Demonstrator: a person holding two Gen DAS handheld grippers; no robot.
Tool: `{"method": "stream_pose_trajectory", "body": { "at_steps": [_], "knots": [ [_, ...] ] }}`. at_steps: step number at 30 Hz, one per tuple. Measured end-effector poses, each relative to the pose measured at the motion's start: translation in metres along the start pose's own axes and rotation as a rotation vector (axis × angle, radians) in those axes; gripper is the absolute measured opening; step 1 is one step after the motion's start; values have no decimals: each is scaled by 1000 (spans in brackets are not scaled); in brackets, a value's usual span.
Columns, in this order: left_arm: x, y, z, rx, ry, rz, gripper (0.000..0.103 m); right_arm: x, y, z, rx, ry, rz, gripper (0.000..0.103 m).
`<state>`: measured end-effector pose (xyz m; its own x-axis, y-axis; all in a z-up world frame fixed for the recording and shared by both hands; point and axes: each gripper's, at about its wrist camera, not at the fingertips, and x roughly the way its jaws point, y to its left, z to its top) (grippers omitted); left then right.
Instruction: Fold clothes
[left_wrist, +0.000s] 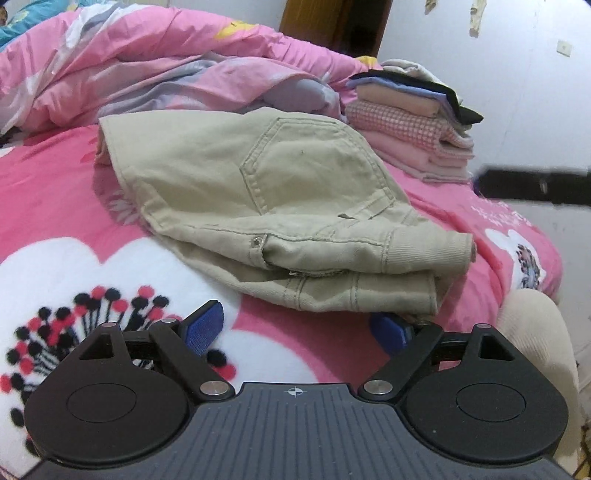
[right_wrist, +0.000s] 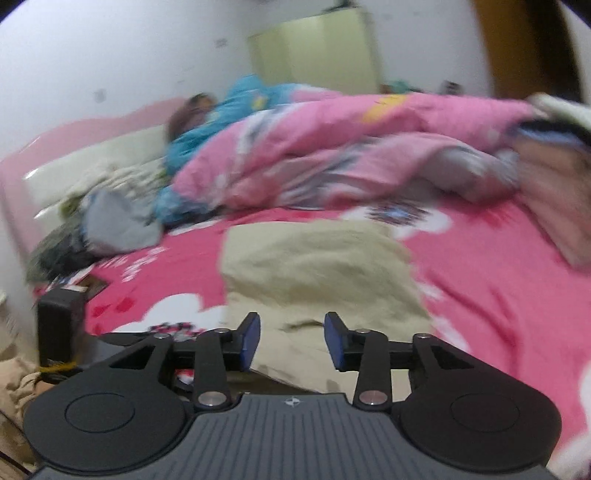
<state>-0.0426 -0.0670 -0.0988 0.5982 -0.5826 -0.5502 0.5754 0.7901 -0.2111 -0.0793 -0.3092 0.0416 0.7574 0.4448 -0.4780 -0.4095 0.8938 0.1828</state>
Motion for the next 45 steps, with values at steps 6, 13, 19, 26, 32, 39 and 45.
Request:
{"method": "stream_pose_trajectory", "body": {
  "at_steps": [6,13,19,26,32,39,45],
  "knots": [
    [-14,7,-10,-24,-14,-9,86,71,47,13,-253,171,29,57],
    [-18,17,-13,-52,-28,-39,86,146,45,14,-294,407,7,49],
    [-26,37,-13,-152,-66,-103,86,145,22,23,-138,400,31,11],
    [-27,66,0,-368,-101,-191,86,100,-25,61,110,144,26,8],
    [-9,52,23,-332,-70,-144,86,35,-112,77,411,-127,24,7],
    [9,36,31,-268,-7,-53,86,-23,-198,21,663,-283,-23,7],
    [18,25,37,-236,14,-33,86,-56,-262,-53,945,-390,-90,7]
  ]
}}
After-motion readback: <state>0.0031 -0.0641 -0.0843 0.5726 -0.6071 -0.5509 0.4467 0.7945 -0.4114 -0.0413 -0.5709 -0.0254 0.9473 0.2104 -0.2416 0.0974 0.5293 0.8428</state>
